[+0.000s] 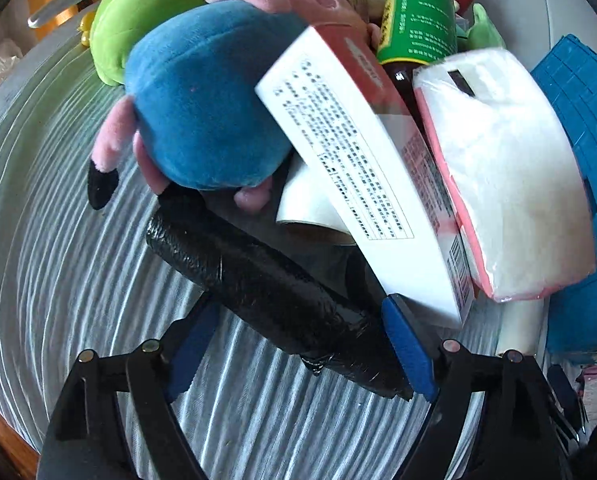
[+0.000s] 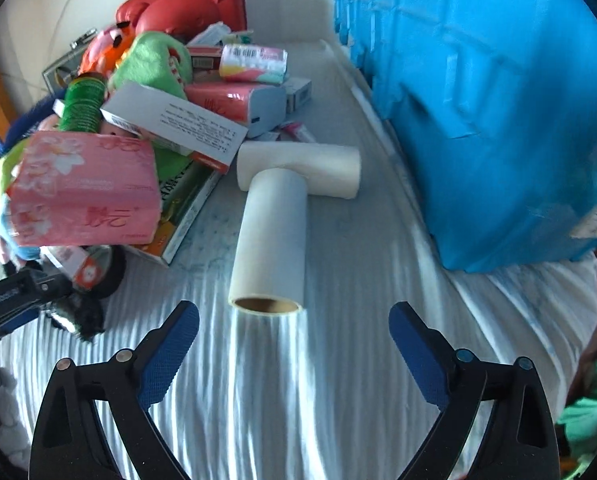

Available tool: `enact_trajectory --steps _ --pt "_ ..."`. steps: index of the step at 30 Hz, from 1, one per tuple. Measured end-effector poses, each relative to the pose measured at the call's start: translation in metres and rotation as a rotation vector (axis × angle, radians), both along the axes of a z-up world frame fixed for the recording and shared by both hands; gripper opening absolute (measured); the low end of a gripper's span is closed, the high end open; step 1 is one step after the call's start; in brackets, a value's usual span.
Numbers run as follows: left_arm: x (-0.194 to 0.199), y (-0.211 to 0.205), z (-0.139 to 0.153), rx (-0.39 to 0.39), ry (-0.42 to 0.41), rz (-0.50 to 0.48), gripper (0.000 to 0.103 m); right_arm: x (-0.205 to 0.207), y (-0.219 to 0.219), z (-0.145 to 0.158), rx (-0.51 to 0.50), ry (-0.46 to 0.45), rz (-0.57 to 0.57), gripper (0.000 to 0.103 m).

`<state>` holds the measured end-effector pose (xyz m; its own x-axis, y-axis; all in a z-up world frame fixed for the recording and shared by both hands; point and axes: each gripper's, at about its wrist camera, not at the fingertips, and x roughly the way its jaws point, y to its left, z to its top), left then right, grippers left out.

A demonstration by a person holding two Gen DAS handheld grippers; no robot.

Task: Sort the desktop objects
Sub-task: 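Grasp the black taped tube with the left tool while the right tool grasps the white paper roll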

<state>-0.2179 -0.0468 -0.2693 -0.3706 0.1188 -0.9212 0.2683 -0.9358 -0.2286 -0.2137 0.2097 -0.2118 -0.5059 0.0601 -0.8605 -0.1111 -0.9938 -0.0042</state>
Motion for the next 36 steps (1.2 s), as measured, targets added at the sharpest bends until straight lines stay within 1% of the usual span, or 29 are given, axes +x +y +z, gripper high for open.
enact_trajectory --steps 2,3,4,5,6,7,8,10,11,13,14,15,17,19,20,21,23,25,26,27,28,29,30,32,34,36 --pt "0.002 0.009 -0.005 -0.006 -0.006 -0.042 0.083 -0.007 -0.002 -0.008 0.008 -0.011 -0.001 0.097" --pt "0.005 0.014 -0.004 -0.036 0.006 -0.074 0.077 -0.011 -0.002 -0.011 0.015 -0.018 -0.001 0.095" --pt "0.009 0.018 -0.004 -0.050 0.014 -0.111 0.069 -0.013 -0.002 -0.014 0.016 -0.025 0.001 0.090" --pt "0.013 0.020 -0.004 -0.064 0.017 -0.137 0.068 -0.016 -0.002 -0.017 0.012 -0.033 0.004 0.070" --pt "0.017 0.020 -0.004 -0.077 0.016 -0.158 0.063 -0.019 -0.002 -0.020 -0.007 -0.048 0.016 0.049" --pt "0.022 0.018 -0.003 -0.098 0.013 -0.184 0.060 -0.020 -0.001 -0.021 -0.012 -0.056 0.021 0.046" --pt "0.026 0.017 -0.003 -0.127 0.012 -0.212 0.058 -0.019 -0.001 -0.019 -0.015 -0.056 0.028 0.046" --pt "0.035 0.011 -0.002 -0.199 0.010 -0.267 0.050 -0.014 -0.001 -0.015 -0.023 -0.054 0.049 0.046" --pt "0.039 0.007 -0.003 -0.247 0.006 -0.293 0.048 -0.009 0.000 -0.013 -0.027 -0.064 0.065 0.046" --pt "0.044 -0.001 -0.002 -0.327 0.007 -0.321 0.046 -0.001 0.000 -0.012 -0.034 -0.085 0.088 0.046" --pt "0.047 -0.006 -0.001 -0.350 0.006 -0.332 0.046 0.005 0.000 -0.012 -0.033 -0.103 0.102 0.046" --pt "0.048 -0.011 -0.001 -0.354 0.003 -0.338 0.046 0.010 0.000 -0.012 -0.032 -0.120 0.113 0.046" --pt "0.052 -0.019 0.004 -0.336 0.007 -0.332 0.046 0.019 0.001 -0.012 -0.043 -0.150 0.145 0.046" --pt "0.054 -0.021 0.007 -0.336 0.009 -0.320 0.046 0.021 0.003 -0.009 -0.038 -0.154 0.158 0.059" --pt "0.054 -0.020 0.008 -0.341 0.008 -0.315 0.046 0.021 0.004 -0.007 -0.036 -0.149 0.160 0.074" --pt "0.053 -0.019 0.007 -0.342 0.002 -0.314 0.046 0.018 0.005 -0.003 -0.031 -0.139 0.162 0.077" --pt "0.051 -0.016 0.001 -0.325 -0.029 -0.308 0.046 0.013 0.006 0.001 -0.033 -0.138 0.161 0.077" --pt "0.047 -0.014 -0.009 -0.299 -0.076 -0.296 0.046 0.005 0.007 0.000 -0.045 -0.162 0.151 0.077" --pt "0.047 -0.013 -0.013 -0.291 -0.094 -0.294 0.047 0.000 0.007 -0.002 -0.046 -0.176 0.141 0.074" --pt "0.047 -0.012 -0.013 -0.289 -0.082 -0.292 0.046 -0.002 0.007 -0.003 -0.043 -0.187 0.134 0.066" --pt "0.047 -0.009 -0.014 -0.296 -0.091 -0.305 0.045 -0.004 0.007 -0.006 -0.038 -0.202 0.127 0.060" --pt "0.049 -0.007 -0.013 -0.299 -0.090 -0.314 0.042 -0.006 0.007 -0.009 -0.049 -0.218 0.126 0.052" --pt "0.051 -0.004 -0.013 -0.296 -0.090 -0.322 0.035 -0.007 0.005 -0.011 -0.057 -0.236 0.137 0.046" --pt "0.060 -0.001 -0.009 -0.313 -0.081 -0.333 0.035 -0.003 -0.001 -0.006 -0.019 -0.231 0.153 0.046" --pt "0.072 -0.001 0.000 -0.339 -0.058 -0.332 0.035 0.006 -0.006 0.005 -0.030 -0.202 0.164 0.046" --pt "0.086 -0.003 0.016 -0.359 -0.018 -0.328 0.035 0.020 -0.013 0.027 -0.051 -0.161 0.184 0.046"
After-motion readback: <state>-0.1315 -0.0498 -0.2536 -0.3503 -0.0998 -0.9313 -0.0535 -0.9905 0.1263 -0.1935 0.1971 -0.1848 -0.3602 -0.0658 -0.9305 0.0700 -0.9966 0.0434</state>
